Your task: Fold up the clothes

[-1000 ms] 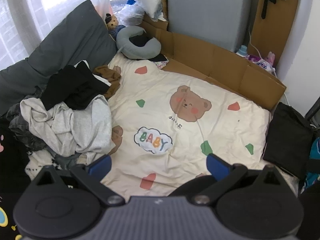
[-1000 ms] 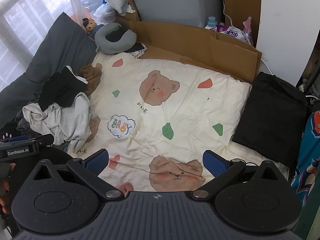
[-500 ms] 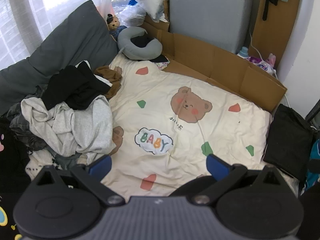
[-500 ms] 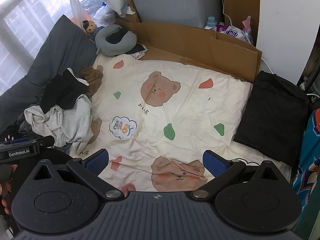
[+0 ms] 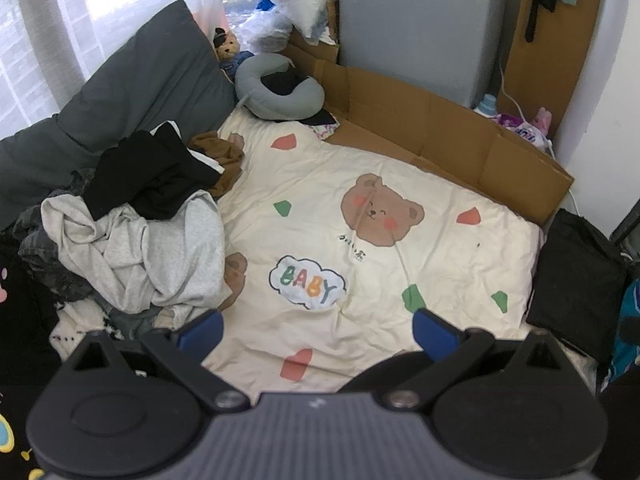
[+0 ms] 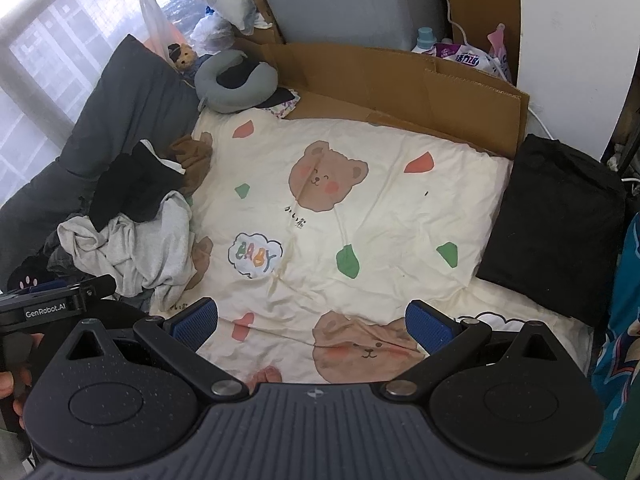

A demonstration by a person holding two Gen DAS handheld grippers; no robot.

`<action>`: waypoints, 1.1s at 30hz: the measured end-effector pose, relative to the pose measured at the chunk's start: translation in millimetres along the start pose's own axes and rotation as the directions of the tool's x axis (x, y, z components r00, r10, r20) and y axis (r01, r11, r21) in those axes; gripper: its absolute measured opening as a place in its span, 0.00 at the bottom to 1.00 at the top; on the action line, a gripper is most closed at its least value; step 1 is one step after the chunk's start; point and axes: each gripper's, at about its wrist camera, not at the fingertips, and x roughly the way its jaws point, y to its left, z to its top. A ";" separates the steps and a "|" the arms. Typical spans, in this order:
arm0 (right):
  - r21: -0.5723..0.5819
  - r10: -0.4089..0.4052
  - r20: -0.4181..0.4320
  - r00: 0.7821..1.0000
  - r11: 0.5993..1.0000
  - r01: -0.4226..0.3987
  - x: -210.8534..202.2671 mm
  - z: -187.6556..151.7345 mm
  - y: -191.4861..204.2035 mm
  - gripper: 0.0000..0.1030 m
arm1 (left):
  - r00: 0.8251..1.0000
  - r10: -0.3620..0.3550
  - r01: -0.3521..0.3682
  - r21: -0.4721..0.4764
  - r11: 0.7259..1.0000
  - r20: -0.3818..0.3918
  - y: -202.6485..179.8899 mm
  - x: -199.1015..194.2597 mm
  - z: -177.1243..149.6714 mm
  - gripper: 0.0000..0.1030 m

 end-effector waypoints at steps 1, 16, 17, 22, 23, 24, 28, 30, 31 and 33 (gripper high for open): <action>0.003 0.000 -0.002 1.000 1.000 0.000 0.3 0.3 0.1 1.00 | 1.000 0.000 0.000 -0.002 1.000 -0.003 0.1 0.4 0.0 0.99; 0.003 -0.039 0.002 0.999 0.999 0.039 -1.5 -0.4 3.6 1.00 | 1.000 -0.028 0.028 0.018 0.999 -0.009 0.8 -1.0 1.9 0.99; -0.010 -0.058 0.004 0.998 0.998 0.058 -3.0 -0.5 4.5 1.00 | 0.999 -0.036 0.036 0.025 0.999 -0.012 0.6 -0.9 2.7 0.99; -0.019 -0.077 0.000 0.997 0.997 0.077 -3.9 -0.4 7.3 1.00 | 0.998 -0.055 0.056 0.032 0.998 -0.018 -1.4 -1.7 2.9 0.96; -0.010 -0.075 -0.001 0.997 0.997 0.075 -4.1 -0.5 6.0 1.00 | 0.998 -0.059 0.059 0.031 0.998 -0.017 -1.5 -2.0 3.4 0.96; -0.004 -0.076 -0.001 0.997 0.997 0.076 -4.3 -0.5 5.3 1.00 | 0.998 -0.062 0.062 0.031 0.998 -0.016 -1.6 -2.3 3.8 0.96; -0.021 -0.103 -0.002 0.995 0.995 0.102 -5.5 -0.2 8.6 1.00 | 0.997 -0.079 0.079 0.032 0.996 -0.013 0.8 -5.1 1.9 0.96; -0.022 -0.110 -0.001 0.994 0.994 0.110 -6.5 -0.4 8.6 1.00 | 0.996 -0.089 0.089 0.031 0.996 -0.015 2.0 -5.8 3.2 0.96; -0.022 -0.116 -0.002 0.993 0.993 0.116 -6.9 -0.5 8.8 1.00 | 0.995 -0.096 0.097 0.035 0.995 -0.014 1.7 -6.8 4.1 0.96; -0.021 -0.126 -0.002 0.992 0.992 0.126 -8.0 0.3 8.5 1.00 | 0.994 -0.109 0.109 0.043 0.993 -0.009 2.3 -9.1 6.3 0.96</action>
